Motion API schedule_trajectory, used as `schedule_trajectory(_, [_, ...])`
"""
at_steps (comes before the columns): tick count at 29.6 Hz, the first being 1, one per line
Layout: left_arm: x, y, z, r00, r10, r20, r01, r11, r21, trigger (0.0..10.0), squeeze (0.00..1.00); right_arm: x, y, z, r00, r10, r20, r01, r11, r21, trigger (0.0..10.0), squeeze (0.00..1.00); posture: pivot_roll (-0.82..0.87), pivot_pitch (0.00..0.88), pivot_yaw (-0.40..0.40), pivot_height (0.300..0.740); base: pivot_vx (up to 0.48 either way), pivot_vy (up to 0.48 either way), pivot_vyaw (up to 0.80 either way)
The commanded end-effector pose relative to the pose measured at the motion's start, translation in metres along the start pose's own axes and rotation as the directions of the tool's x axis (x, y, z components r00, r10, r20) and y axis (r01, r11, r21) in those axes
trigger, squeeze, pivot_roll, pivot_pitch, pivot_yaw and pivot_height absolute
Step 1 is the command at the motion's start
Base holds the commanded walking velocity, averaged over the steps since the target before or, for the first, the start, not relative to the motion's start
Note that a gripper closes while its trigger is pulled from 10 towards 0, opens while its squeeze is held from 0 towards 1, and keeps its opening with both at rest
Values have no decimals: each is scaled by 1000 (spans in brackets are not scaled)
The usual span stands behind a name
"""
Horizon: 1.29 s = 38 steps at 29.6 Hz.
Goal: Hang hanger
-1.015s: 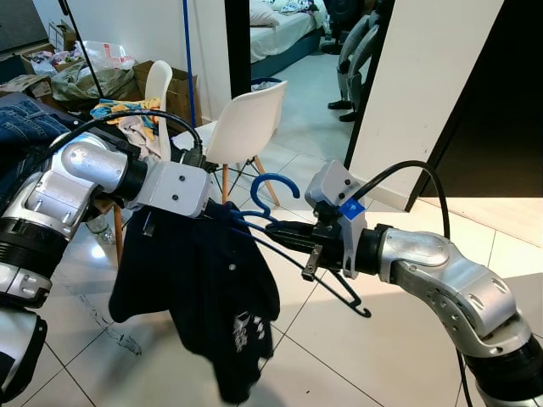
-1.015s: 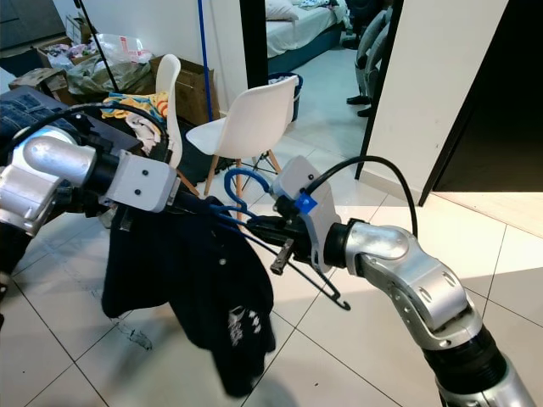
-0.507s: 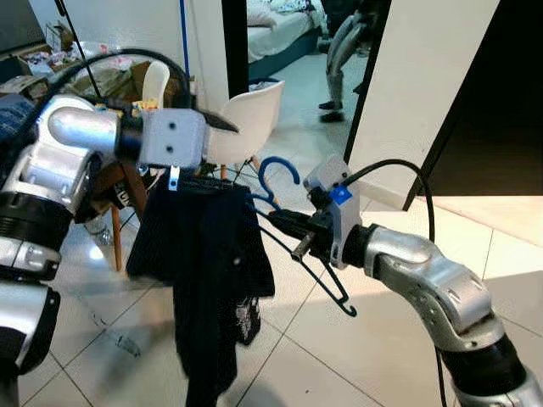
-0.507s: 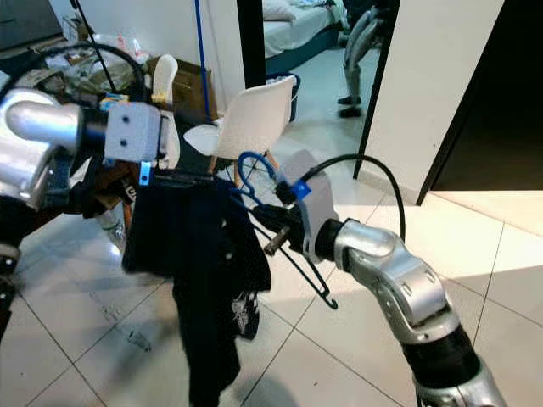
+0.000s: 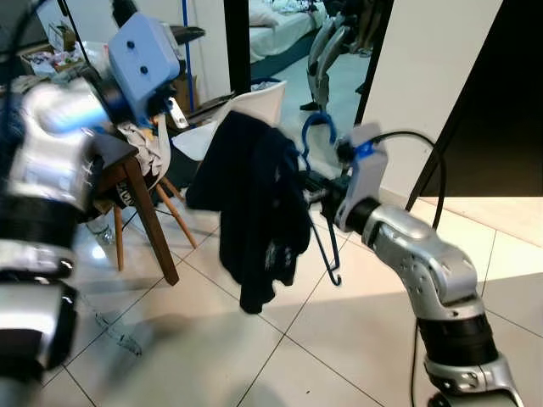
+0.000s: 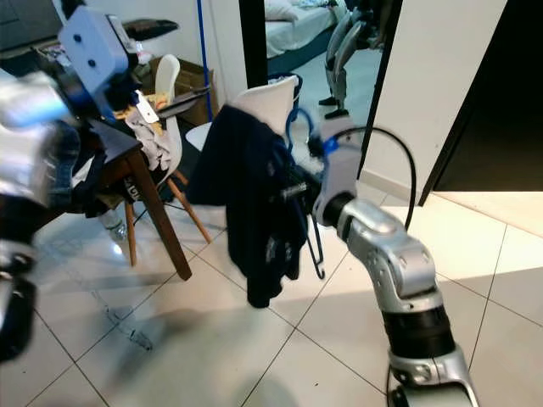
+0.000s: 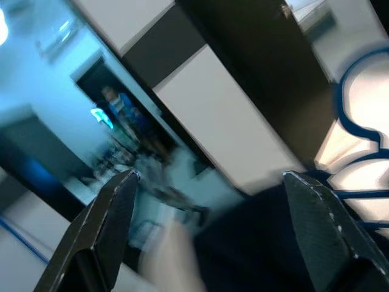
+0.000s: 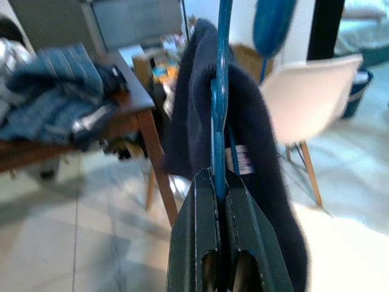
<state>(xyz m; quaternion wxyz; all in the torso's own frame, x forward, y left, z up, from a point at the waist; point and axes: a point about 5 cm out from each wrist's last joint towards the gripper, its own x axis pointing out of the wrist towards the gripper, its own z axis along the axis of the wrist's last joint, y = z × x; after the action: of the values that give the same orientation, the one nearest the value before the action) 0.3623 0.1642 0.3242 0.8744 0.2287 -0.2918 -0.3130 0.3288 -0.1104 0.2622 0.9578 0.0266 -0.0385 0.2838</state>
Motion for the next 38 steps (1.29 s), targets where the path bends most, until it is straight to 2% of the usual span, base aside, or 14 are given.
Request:
schedule_trajectory(1, [-1,-18,-11,999,37,25,-32,985,-171,10000,0,1,7,15,995,38,91,-39,999,11,0,0,22,84,18,740,0,0,0])
schedule_trajectory(2, [-1,-18,-11,999,37,25,-32,985,-171,10000,0,1,7,15,995,38,91,-39,999,11,0,0,22,84,18,740,0,0,0])
schedule_trajectory(3, [-2,-37,-19,999,20,48,-9,976,-217,10000,0,2,12,19,993,55,109,-57,998,17,0,0,20,85,17,740,0,0,0])
schedule_trajectory(4, [-2,-37,-19,999,20,48,-9,976,-217,10000,0,2,12,19,993,55,109,-57,998,17,0,0,20,85,17,740,0,0,0])
schedule_trajectory(7, [-5,-54,-27,999,10,43,-3,987,-159,10000,0,1,17,23,988,83,132,-87,996,22,0,0,19,87,22,740,0,0,0])
schedule_trajectory(8, [-5,-54,-27,999,10,43,-3,987,-159,10000,0,1,17,23,988,83,132,-87,996,22,0,0,19,87,22,740,0,0,0])
schedule_trajectory(10, [-6,-54,-31,996,89,10,-88,995,-54,10000,0,0,22,27,982,110,150,-116,993,28,0,0,19,90,21,740,0,0,0])
schedule_trajectory(12, [-6,-54,-31,996,89,10,-88,995,-54,10000,0,0,22,27,982,110,150,-116,993,28,0,0,19,90,21,740,0,0,0])
schedule_trajectory(17, [-9,-40,-25,967,253,-40,-250,966,62,10000,0,0,28,29,977,139,159,-146,989,33,0,0,16,89,22,740,0,0,0])
schedule_trajectory(26, [-12,-36,-29,953,293,-71,-287,954,87,10000,0,0,28,30,977,141,163,-148,988,36,0,0,15,90,21,740,0,0,0])
schedule_trajectory(27, [-13,-35,-30,950,301,-76,-295,952,88,4196,0,0,28,31,976,144,163,-152,988,37,0,0,15,89,21,740,0,0,0])
schedule_trajectory(28, [-13,-35,-30,950,301,-76,-295,952,88,4196,0,0,28,31,976,144,163,-152,988,37,0,0,15,89,21,740,0,0,0])
schedule_trajectory(29, [-13,-35,-30,949,304,-79,-296,950,97,0,0,0,29,31,975,147,165,-156,987,39,0,0,13,89,23,740,0,0,0])
schedule_trajectory(38, [-10,-39,-37,946,302,-114,-290,950,112,0,0,-1,32,33,972,160,174,-169,985,43,0,0,8,85,28,740,0,0,0])
